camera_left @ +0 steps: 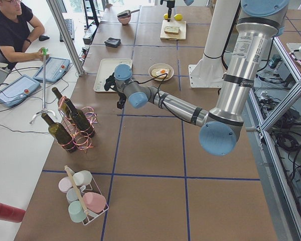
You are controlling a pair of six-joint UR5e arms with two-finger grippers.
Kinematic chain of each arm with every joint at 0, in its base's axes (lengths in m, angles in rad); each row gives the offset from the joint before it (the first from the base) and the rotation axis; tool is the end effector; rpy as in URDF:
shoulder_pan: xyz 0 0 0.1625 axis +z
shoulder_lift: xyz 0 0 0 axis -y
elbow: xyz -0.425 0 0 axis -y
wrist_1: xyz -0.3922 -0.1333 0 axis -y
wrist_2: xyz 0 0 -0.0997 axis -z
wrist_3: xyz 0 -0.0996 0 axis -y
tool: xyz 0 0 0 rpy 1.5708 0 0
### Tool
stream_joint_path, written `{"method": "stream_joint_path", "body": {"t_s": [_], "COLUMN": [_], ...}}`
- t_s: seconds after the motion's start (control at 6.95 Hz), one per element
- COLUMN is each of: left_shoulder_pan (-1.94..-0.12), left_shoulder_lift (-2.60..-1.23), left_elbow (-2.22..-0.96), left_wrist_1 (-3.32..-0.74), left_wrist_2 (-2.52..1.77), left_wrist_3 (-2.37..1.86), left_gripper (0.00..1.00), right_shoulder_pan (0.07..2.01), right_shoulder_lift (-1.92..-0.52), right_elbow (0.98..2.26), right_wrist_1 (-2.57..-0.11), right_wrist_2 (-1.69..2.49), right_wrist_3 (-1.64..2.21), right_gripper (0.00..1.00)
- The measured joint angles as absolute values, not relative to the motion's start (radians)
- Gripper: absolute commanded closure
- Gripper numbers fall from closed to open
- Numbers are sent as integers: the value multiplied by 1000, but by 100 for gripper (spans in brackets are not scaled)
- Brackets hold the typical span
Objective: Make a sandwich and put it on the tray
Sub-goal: 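Grasp the bread slice on the wooden board with the right gripper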
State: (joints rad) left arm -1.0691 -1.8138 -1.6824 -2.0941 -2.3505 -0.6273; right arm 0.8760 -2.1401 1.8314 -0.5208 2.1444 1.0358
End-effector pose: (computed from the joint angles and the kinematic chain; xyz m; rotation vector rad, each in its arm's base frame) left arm 0.2274 -0.5462 0.4074 0.3124 1.0568 0.2292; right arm -0.1149 -0.2617 0.6340 0.0508 -0.9017 0.1050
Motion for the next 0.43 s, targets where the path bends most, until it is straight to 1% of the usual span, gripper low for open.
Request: {"method": "stream_joint_path", "body": {"t_s": [0.29, 0.43], "left_shoulder_pan": [-1064, -1063], "left_shoulder_lift": [-1819, -1819], "left_elbow": [-1681, -1681], "left_wrist_1": [-2097, -2098], "left_wrist_2": [-2350, -2350], "left_wrist_3": [-635, -636], "left_gripper": [0, 0], "right_shoulder_pan": [764, 734], "right_shoulder_lift": [-2143, -2144], "right_elbow": [1763, 1750], "right_wrist_1": [-398, -377], "right_wrist_2": [2072, 2049], "right_wrist_3": [1134, 1155], "right_gripper": [25, 35]}}
